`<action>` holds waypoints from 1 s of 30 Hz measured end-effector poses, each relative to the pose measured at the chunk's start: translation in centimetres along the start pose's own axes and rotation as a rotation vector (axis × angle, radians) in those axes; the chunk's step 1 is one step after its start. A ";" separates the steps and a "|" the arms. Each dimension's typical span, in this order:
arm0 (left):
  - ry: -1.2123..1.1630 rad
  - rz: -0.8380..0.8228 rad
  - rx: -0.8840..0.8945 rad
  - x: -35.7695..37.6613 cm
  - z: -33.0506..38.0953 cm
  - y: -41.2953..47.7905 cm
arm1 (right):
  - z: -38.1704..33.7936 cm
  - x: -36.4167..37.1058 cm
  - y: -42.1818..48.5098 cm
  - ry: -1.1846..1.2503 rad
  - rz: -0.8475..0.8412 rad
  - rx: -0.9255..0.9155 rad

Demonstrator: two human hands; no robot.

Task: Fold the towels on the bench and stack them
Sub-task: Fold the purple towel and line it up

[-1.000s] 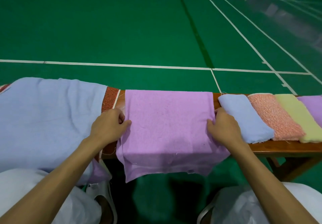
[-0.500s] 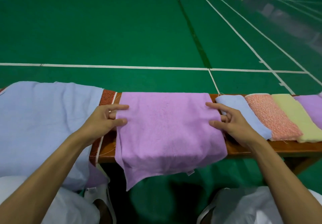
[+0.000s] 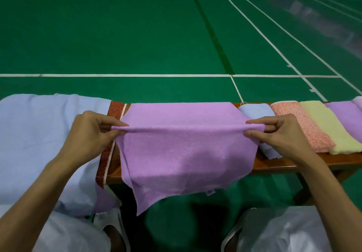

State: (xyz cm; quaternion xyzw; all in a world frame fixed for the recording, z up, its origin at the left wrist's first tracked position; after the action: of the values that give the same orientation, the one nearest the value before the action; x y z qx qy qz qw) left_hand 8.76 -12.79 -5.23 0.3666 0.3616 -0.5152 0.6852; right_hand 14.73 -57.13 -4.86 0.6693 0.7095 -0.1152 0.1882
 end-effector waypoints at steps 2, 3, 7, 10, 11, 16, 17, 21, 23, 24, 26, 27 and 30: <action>0.029 0.023 -0.009 -0.2 0.0 0.1 | -0.3 -0.2 0.1 -0.019 0.002 -0.016; 0.037 0.025 -0.022 -0.1 0.1 0.3 | -0.2 -0.3 0.3 -0.037 0.009 -0.016; -0.103 -0.044 -0.180 1.7 -0.5 0.9 | 0.4 0.2 2.0 -0.248 0.096 -0.038; -0.455 -0.203 -0.386 4.3 -0.9 1.9 | 0.9 2.2 3.5 -0.063 0.180 0.034; -0.585 -0.240 -0.447 5.1 -0.7 2.4 | 1.1 3.0 4.2 0.099 0.214 0.095; -0.895 -0.109 -0.429 6.0 0.7 6.5 | -0.2 5.4 8.6 0.578 0.315 0.195; -0.940 -0.048 -0.363 5.3 1.2 7.6 | -1.2 5.5 9.0 0.647 0.320 0.162; -1.092 0.208 -0.045 -0.1 3.2 10.2 | -5.4 3.5 9.5 0.853 0.324 -0.140; -1.120 0.243 0.060 -3.2 4.0 9.6 | -7.8 2.0 8.8 0.929 0.262 -0.296; -1.117 0.246 0.088 -4.3 4.1 9.0 | -8.7 1.4 8.3 0.948 0.238 -0.332; -1.052 0.259 0.078 -5.3 4.1 7.6 | -9.0 1.0 7.4 0.931 0.226 -0.333; -0.990 0.261 0.043 -5.0 3.8 6.9 | -8.4 1.0 7.0 0.899 0.232 -0.300; -0.770 0.188 -0.167 -2.0 1.5 4.8 | -5.5 1.9 5.6 0.729 0.250 -0.115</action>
State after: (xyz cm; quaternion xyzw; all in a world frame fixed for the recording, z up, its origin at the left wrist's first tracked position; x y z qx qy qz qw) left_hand 13.20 -12.23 -2.17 0.1216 0.0841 -0.5188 0.8420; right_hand 19.63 -52.66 -0.22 0.7359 0.6481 0.1941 -0.0265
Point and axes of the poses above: each hand's wrist, its own y-axis towards the middle knuckle, its own x-axis out of the palm, z = x × y, the point moved 5 cm from there along y, towards the middle knuckle, and after that the axes turned 13 degrees about y, right-handed, at the moved point
